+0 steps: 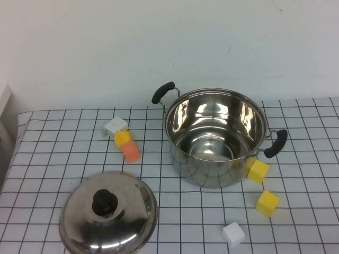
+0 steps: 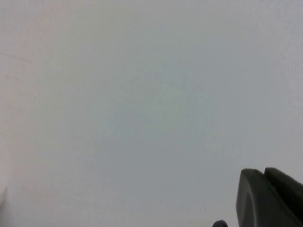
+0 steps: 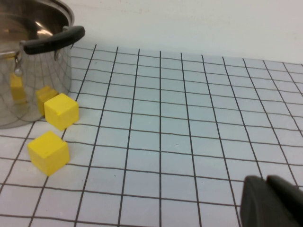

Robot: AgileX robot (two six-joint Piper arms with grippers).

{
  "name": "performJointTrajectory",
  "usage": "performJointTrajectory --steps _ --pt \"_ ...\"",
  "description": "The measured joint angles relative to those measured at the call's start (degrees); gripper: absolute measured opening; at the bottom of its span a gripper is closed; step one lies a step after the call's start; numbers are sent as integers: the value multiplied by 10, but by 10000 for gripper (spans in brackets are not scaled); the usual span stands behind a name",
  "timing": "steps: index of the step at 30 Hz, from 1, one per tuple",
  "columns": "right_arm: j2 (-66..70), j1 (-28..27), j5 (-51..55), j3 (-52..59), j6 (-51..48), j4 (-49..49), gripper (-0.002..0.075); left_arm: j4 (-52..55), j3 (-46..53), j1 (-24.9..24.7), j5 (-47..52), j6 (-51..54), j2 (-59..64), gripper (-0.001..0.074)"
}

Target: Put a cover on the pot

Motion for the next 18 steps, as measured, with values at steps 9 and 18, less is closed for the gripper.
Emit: performJointTrajectory --steps 9,18 --pt "0 0 0 0 0 0 9 22 -57 0 -179 7 208 -1" --pt "0 0 0 0 0 0 9 117 -58 0 -301 -114 466 -1"
